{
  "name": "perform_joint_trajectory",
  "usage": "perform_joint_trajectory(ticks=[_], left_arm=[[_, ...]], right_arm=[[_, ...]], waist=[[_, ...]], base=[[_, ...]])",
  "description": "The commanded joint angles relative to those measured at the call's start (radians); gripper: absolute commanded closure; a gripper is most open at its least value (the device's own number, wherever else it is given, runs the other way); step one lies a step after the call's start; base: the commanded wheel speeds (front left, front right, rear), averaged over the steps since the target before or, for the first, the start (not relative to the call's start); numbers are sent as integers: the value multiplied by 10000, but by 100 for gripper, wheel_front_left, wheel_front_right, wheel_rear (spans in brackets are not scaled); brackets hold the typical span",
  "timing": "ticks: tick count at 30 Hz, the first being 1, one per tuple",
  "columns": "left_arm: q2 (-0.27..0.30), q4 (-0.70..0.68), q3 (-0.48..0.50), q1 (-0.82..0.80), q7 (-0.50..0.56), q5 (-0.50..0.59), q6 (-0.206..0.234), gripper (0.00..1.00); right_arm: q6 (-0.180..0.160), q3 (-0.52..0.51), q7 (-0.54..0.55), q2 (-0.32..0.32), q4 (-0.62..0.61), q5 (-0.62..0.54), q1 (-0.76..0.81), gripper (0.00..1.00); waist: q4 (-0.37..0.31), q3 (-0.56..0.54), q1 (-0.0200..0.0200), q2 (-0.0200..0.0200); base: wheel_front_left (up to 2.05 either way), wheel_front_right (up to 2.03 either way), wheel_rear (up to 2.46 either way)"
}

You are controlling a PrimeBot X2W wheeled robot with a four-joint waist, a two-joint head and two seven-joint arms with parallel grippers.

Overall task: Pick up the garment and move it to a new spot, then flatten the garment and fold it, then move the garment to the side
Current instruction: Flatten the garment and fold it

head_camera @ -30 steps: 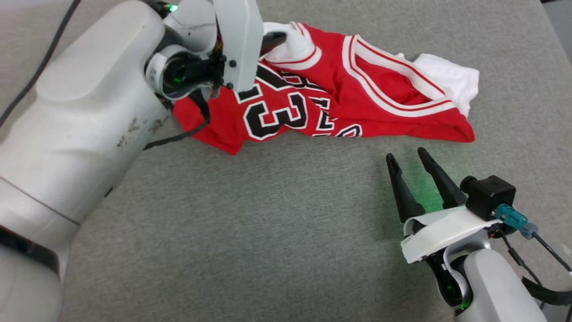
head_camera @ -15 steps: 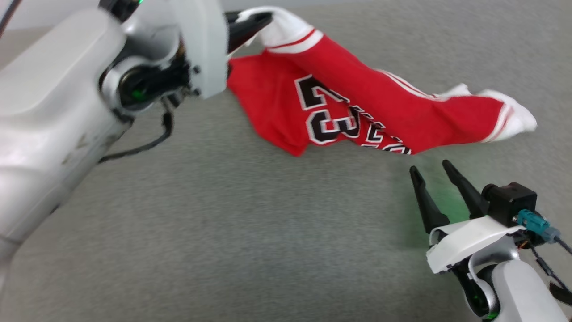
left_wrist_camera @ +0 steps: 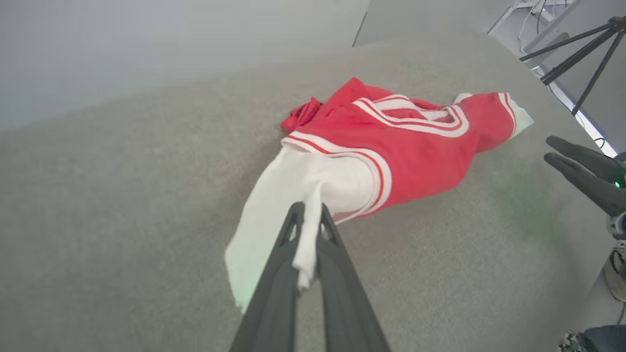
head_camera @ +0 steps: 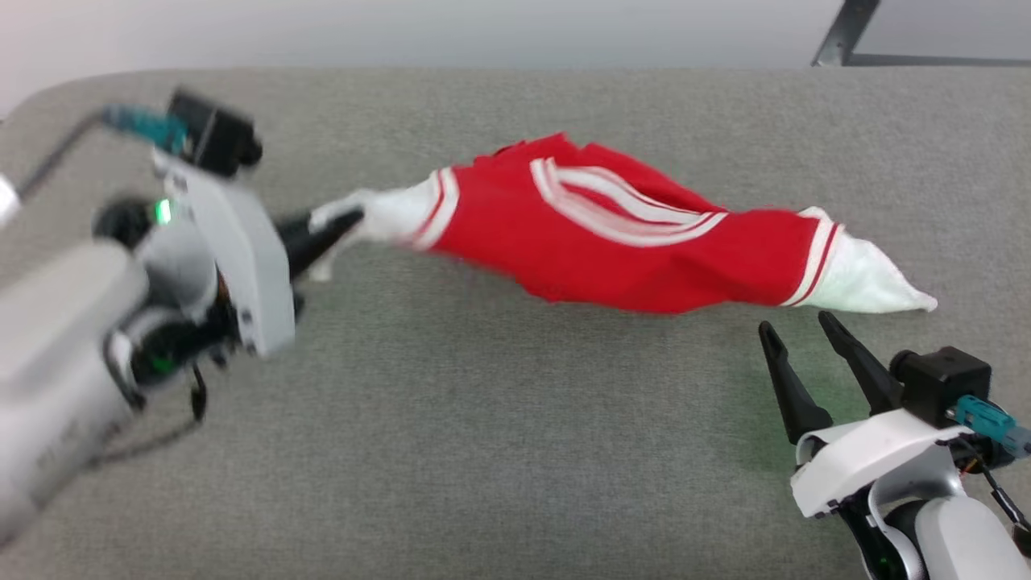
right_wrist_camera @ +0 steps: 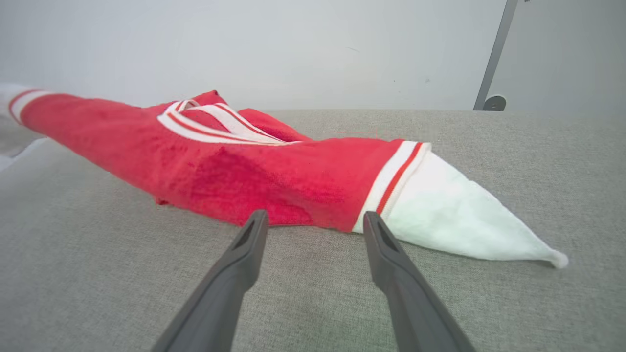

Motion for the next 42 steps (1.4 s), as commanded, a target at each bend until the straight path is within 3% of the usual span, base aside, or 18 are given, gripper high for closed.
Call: perform_joint_trajectory(ticks=[1,3,10,13,14,16,17,18,29,31,34,37,42], left_arm=[[-111,23,-84,398,-124,-148,2,100],[-63,230,-136,723,-291,-75,2,100],[-735,1443,-373,1926,-749,131,2,100],[-962,1835,-402,2172,-920,100,2,89],[-1000,1938,-404,2212,-989,87,2,82],[-1053,2058,-411,2318,-1114,-9,2,51],[-1062,2086,-417,2370,-1200,-36,2,11],[-1049,2102,-422,2419,-1267,-80,2,0],[-447,1690,-152,2975,-3261,-14,9,0],[-386,1479,-46,3230,-3825,57,188,0],[-259,959,158,3697,-4384,178,651,0],[-120,187,546,4302,-4625,390,1308,0],[-46,-1326,1746,5484,-4680,1292,2527,0]], right_arm=[[-10,-62,67,-65,-112,37,120,0],[-10,-127,166,-87,-248,44,200,0],[-9,-168,512,-147,-605,42,328,0],[-9,-194,667,-259,-722,-3,310,0],[-9,-207,708,-301,-770,-8,305,0],[-10,-246,804,-381,-831,-9,360,0],[-9,-258,853,-418,-855,-10,382,0],[-10,-264,899,-457,-887,-14,409,0],[-10,-446,1707,-1222,-1289,105,761,0],[-10,-478,1879,-1375,-1398,169,787,0],[-10,-452,2234,-1675,-1519,356,956,0],[-10,-161,2834,-2418,-1634,666,856,0],[-10,570,4140,-4258,-1794,1638,307,0]], waist=[[105,-83,0,0],[115,-66,0,0],[39,-38,0,0],[-6,-51,0,0],[-15,-62,0,0],[-18,-92,0,0],[-13,-111,0,0],[-2,-135,0,0],[432,-631,0,0],[562,-720,0,0],[747,-837,0,0],[899,-891,0,0],[1231,-854,0,0]], base=[[0,0,0],[0,0,0],[0,0,0],[0,0,0],[0,0,0],[0,0,0],[0,0,0],[0,0,0],[0,0,0],[0,0,0],[0,0,0],[0,0,0],[0,0,0]])
